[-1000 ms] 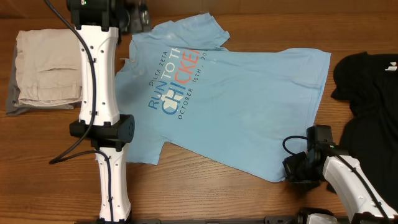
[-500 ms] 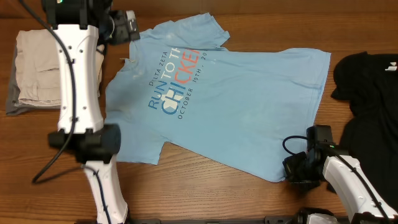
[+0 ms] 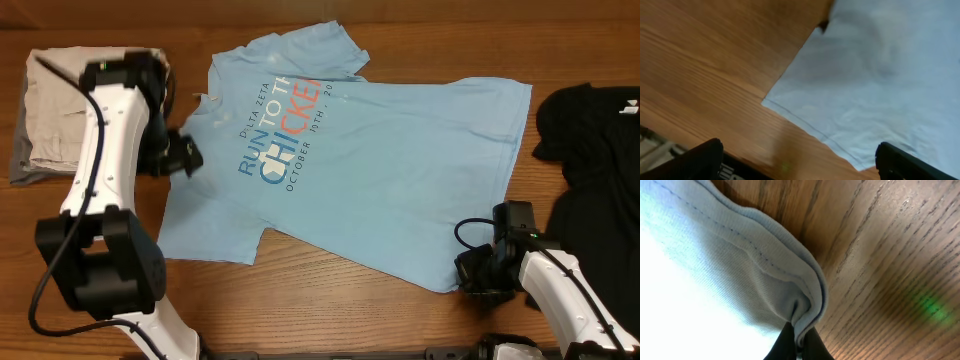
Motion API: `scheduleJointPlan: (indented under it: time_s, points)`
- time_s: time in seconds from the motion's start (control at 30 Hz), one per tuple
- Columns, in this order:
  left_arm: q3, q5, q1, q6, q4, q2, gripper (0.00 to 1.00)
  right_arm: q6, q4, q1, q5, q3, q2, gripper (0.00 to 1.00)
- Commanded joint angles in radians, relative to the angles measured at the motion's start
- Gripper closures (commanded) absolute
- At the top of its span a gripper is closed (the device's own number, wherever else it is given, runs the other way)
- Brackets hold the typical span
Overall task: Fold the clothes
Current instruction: 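Move the left gripper down to the bottom-left hem corner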
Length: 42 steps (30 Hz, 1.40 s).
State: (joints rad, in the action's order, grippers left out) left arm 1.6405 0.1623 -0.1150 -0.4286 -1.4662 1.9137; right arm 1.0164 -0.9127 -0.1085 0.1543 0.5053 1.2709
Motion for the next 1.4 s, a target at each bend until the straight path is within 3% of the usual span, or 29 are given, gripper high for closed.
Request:
scheduleJointPlan:
  time_s: [0.0, 0.4, 0.83, 1.17, 1.37]
  points:
    - [-0.13, -0.056, -0.027, -0.023, 0.058, -0.071, 0.0, -0.002, 0.015, 0.001, -0.022, -0.029, 0.015, 0.96]
    - [-0.436, -0.074, -0.056, 0.009, 0.291, -0.1, 0.0, -0.002, 0.015, 0.001, -0.022, -0.029, 0.015, 0.95]
    - [-0.802, -0.104, -0.156, -0.013, 0.531, -0.604, 0.0, -0.002, 0.014, 0.001, -0.021, -0.029, 0.015, 0.95]
    - [-0.936, -0.085, -0.187, -0.017, 0.739, -0.543, 0.0, -0.003, 0.014, 0.001, -0.021, -0.029, 0.015, 0.94]
    - [-0.937, -0.08, -0.234, 0.005, 0.816, -0.501, 0.09, -0.002, 0.014, 0.001, -0.02, -0.029, 0.015, 0.94]
